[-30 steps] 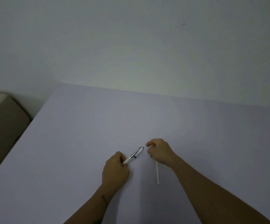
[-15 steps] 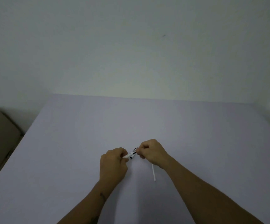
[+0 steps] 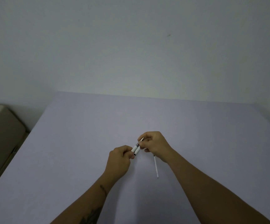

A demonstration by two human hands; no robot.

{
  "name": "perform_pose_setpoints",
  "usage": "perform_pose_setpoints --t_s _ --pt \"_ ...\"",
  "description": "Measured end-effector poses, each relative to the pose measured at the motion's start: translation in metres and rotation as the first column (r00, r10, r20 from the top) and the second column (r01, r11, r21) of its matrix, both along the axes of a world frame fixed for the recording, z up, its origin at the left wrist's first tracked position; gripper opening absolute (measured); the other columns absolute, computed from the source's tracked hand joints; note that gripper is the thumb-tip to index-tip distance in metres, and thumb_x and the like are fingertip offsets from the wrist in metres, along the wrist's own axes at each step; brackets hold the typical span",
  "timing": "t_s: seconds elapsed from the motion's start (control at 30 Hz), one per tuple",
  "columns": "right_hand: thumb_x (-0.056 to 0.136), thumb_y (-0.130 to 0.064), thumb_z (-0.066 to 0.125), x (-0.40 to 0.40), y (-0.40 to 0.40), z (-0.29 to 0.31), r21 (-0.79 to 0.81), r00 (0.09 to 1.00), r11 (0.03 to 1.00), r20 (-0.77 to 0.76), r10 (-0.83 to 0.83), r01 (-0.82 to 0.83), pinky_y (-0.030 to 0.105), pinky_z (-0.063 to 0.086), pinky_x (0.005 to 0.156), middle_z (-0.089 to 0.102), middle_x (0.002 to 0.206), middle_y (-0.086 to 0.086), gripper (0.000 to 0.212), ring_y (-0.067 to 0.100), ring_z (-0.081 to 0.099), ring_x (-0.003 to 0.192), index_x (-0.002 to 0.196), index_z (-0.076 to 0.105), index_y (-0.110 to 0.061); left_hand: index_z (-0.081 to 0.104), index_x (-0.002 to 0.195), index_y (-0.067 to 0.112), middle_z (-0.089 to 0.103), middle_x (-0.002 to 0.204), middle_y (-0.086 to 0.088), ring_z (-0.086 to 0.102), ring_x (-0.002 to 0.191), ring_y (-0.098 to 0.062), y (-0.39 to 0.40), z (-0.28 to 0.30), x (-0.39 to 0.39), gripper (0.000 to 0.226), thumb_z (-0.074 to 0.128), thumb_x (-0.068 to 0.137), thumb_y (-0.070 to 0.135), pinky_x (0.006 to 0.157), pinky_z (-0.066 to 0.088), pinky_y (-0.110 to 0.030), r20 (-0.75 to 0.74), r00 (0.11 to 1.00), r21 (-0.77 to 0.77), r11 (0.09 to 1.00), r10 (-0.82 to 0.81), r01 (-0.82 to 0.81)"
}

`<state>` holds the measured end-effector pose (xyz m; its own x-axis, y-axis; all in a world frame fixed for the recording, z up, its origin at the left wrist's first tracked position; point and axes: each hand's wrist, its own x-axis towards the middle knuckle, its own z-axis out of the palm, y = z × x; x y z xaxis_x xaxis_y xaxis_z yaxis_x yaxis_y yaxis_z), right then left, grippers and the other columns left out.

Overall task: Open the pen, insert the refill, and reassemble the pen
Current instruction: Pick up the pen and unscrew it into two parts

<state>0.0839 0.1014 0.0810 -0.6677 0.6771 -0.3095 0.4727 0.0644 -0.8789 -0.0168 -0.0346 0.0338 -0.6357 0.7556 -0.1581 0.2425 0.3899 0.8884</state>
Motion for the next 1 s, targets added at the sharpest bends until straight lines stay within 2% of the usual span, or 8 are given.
perform_pose_setpoints --t_s 0.13,0.27,0.37,0.47,0.6,0.7,0.87,1.0 --pt "0.085 -0.013 0.072 -0.001 -0.001 0.000 -0.288 0.992 0.952 -0.039 -0.117 0.101 0.030 0.058 0.069 0.072 0.084 0.009 0.006 0.014 0.070 0.073 0.089 0.072 -0.008 0.073 0.077 0.018 0.069 0.072 -0.011 0.045 0.050 -0.008 0.001 0.003 0.004 0.024 0.054 0.091 0.010 0.052 0.038 -0.023 0.068 0.997 0.038 0.998 0.044 -0.047" --pt "0.089 -0.012 0.069 -0.008 -0.008 -0.002 -0.357 0.974 0.916 -0.060 -0.217 0.182 0.027 0.057 0.067 0.071 0.085 0.007 0.011 0.013 0.067 0.075 0.080 0.072 -0.009 0.073 0.076 0.020 0.070 0.073 -0.010 0.051 0.056 -0.012 0.003 0.006 0.005 0.025 0.055 0.091 0.010 0.056 0.043 -0.026 0.086 0.995 0.054 0.997 0.049 -0.054" --pt "0.096 -0.005 0.056 -0.011 -0.010 0.001 -0.388 0.981 0.913 -0.080 -0.174 0.131 0.030 0.056 0.074 0.071 0.092 0.006 0.021 0.015 0.068 0.086 0.087 0.074 -0.011 0.073 0.079 0.020 0.072 0.078 -0.008 0.064 0.071 -0.027 0.003 0.005 0.004 0.025 0.054 0.092 0.011 0.069 0.054 -0.037 0.103 0.994 0.050 0.998 0.045 -0.050" --pt "0.097 -0.004 0.053 -0.011 -0.011 0.002 -0.445 0.985 0.892 -0.099 -0.138 0.081 0.034 0.056 0.080 0.070 0.095 0.006 0.022 0.017 0.067 0.090 0.096 0.074 -0.011 0.073 0.080 0.023 0.073 0.079 -0.005 0.067 0.081 -0.031 0.003 0.005 0.003 0.026 0.053 0.094 0.013 0.077 0.057 -0.043 0.109 0.993 0.048 0.998 0.045 -0.051" --pt "0.093 -0.011 0.063 -0.011 -0.014 -0.001 -0.454 0.980 0.884 -0.101 -0.172 0.108 0.035 0.054 0.078 0.068 0.091 0.008 0.007 0.020 0.066 0.087 0.092 0.070 -0.010 0.075 0.082 0.019 0.073 0.078 -0.004 0.067 0.080 -0.030 0.004 0.009 0.003 0.025 0.054 0.094 0.014 0.076 0.057 -0.041 0.089 0.995 0.054 0.997 0.043 -0.047" --pt "0.095 -0.010 0.061 -0.012 -0.016 -0.003 -0.412 0.970 0.897 -0.104 -0.217 0.157 0.033 0.055 0.077 0.067 0.091 0.010 0.012 0.022 0.064 0.090 0.087 0.070 -0.008 0.075 0.083 0.017 0.072 0.077 -0.004 0.064 0.071 -0.026 0.005 0.010 0.003 0.024 0.054 0.094 0.013 0.068 0.055 -0.036 0.092 0.995 0.046 0.998 0.036 -0.040" --pt "0.100 -0.002 0.047 -0.007 -0.015 0.003 -0.407 0.995 0.912 -0.067 -0.081 0.046 0.029 0.055 0.076 0.069 0.101 0.005 0.028 0.017 0.066 0.095 0.097 0.073 -0.012 0.075 0.080 0.018 0.067 0.069 0.003 0.050 0.057 -0.010 -0.001 0.005 0.002 0.023 0.056 0.092 0.013 0.056 0.042 -0.023 0.096 0.995 0.009 1.000 0.020 -0.021" --pt "0.095 -0.010 0.060 -0.006 -0.015 0.001 -0.443 0.997 0.895 -0.042 -0.071 0.045 0.031 0.055 0.077 0.068 0.100 0.007 0.015 0.019 0.065 0.093 0.105 0.070 -0.015 0.076 0.083 0.017 0.067 0.069 0.009 0.052 0.058 -0.007 -0.003 0.006 0.001 0.022 0.056 0.093 0.013 0.058 0.040 -0.019 0.098 0.995 -0.004 1.000 0.009 -0.009"
